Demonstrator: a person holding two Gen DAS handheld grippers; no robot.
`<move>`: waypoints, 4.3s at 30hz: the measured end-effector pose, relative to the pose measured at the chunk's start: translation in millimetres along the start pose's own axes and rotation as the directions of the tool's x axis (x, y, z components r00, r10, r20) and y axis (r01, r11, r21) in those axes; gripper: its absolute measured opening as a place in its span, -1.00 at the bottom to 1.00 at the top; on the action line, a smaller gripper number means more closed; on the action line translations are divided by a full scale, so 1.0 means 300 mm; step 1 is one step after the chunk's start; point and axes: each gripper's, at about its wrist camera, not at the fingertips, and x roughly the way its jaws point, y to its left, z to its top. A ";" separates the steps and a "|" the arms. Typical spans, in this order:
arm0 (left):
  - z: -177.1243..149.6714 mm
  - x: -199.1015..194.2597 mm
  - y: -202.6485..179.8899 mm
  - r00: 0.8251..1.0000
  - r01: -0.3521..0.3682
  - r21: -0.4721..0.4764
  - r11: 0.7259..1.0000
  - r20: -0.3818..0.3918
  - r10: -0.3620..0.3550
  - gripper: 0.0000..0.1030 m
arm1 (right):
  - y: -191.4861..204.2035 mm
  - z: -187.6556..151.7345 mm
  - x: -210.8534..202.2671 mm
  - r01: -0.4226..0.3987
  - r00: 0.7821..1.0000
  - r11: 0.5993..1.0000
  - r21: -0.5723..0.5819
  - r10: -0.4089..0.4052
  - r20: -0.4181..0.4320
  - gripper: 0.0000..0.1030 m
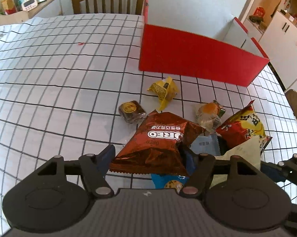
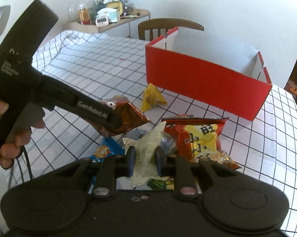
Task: Organize snacks
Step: 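Carry both bags into the red box and open both tools, then withdraw both tools from the box back toward the snack pile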
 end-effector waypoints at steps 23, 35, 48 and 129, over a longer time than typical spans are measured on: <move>0.230 -0.312 -0.186 0.982 -0.038 0.022 0.999 0.185 0.033 0.36 | -0.235 0.239 -0.214 -0.032 0.985 0.994 0.107 0.013 0.171 -0.63; 0.520 -0.220 -0.241 0.980 -0.056 0.092 0.994 0.195 0.037 0.36 | -0.391 0.441 -0.113 0.011 0.979 0.976 0.218 -0.055 0.196 -0.63; 0.710 0.050 -0.279 0.991 -0.099 0.149 0.984 0.100 0.085 0.36 | -0.570 0.507 0.144 0.117 0.984 0.922 0.370 -0.157 0.080 -0.63; 0.290 -0.336 -0.246 0.967 0.047 0.109 0.993 0.243 -0.072 0.55 | -0.349 0.321 -0.235 -0.046 0.979 0.971 0.236 -0.003 0.204 0.51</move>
